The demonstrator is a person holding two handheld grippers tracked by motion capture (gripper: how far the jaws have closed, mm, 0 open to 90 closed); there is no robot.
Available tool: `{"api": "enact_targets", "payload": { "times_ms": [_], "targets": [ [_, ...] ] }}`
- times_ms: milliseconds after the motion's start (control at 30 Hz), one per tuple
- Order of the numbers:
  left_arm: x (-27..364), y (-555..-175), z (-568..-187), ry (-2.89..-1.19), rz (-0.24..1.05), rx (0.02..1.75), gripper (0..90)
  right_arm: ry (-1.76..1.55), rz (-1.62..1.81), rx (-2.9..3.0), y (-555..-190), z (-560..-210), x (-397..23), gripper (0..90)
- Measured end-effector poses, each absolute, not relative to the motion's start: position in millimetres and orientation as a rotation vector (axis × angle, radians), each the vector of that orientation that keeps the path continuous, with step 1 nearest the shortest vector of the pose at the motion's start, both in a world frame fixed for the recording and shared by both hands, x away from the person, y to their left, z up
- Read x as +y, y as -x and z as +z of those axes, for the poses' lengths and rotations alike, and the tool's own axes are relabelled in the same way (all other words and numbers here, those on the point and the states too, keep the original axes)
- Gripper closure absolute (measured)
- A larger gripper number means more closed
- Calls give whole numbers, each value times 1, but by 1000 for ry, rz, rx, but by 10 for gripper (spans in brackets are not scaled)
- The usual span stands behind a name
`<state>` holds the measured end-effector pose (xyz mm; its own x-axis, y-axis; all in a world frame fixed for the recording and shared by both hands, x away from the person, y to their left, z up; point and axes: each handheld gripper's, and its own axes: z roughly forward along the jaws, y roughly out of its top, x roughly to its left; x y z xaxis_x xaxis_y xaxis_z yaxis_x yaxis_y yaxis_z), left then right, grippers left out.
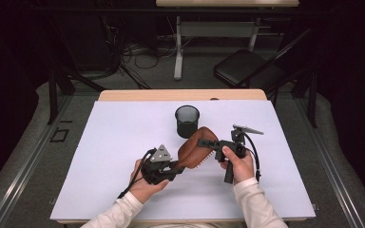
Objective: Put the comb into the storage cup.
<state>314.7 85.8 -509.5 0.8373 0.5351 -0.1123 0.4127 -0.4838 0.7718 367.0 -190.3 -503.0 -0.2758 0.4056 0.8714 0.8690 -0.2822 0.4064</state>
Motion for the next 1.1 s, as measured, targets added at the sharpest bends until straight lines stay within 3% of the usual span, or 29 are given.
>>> {"api": "enact_targets", "payload": {
  "times_ms": [767,1100],
  "targets": [
    [87,-316,-511,-2113,162,720,694,1595,-1583,-1529,-368,-506,-191,505],
    [89,-319,-512,-2101,162,745,623,1597,-1585,-1508,-369,-508,-193,506]
  ]
}}
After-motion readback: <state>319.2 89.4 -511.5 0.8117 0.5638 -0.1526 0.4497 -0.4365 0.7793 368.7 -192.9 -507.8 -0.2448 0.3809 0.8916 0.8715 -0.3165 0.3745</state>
